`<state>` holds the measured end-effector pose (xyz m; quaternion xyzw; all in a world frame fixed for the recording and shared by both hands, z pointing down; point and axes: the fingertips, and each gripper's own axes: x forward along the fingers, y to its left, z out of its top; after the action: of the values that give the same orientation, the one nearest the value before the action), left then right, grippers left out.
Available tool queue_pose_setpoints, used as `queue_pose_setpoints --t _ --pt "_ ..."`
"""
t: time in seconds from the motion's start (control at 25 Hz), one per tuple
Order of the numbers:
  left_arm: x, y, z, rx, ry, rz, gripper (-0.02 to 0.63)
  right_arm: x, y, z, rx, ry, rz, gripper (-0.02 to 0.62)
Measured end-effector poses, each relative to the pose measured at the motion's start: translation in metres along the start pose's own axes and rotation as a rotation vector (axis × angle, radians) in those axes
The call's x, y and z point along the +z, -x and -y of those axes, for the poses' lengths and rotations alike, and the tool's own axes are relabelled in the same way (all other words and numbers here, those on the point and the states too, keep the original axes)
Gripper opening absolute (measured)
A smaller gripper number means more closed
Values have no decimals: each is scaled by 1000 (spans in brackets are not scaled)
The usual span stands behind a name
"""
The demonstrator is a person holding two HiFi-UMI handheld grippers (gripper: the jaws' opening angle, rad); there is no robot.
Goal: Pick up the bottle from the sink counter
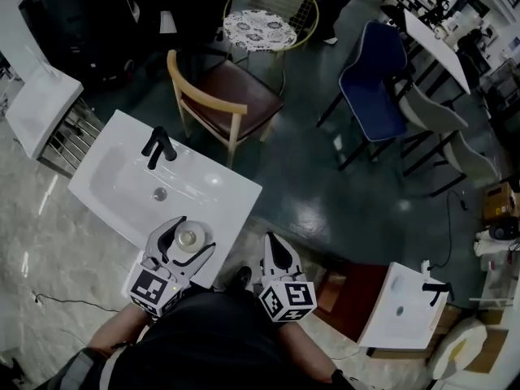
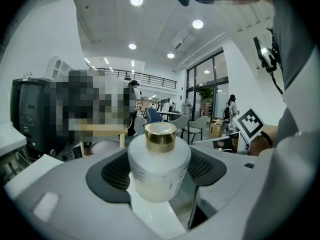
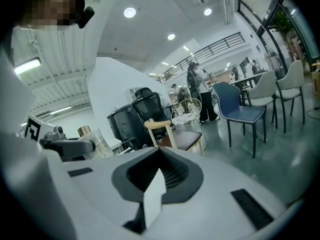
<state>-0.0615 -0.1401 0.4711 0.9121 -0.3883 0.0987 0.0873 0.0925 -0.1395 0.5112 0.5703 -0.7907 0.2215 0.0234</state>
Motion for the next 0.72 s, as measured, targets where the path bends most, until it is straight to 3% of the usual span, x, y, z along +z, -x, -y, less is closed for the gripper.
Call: queue_pose_setpoints --t 0.72 --pt "3 -3 -6 0 8 -22 337 0 -7 -3 4 19 -6 8"
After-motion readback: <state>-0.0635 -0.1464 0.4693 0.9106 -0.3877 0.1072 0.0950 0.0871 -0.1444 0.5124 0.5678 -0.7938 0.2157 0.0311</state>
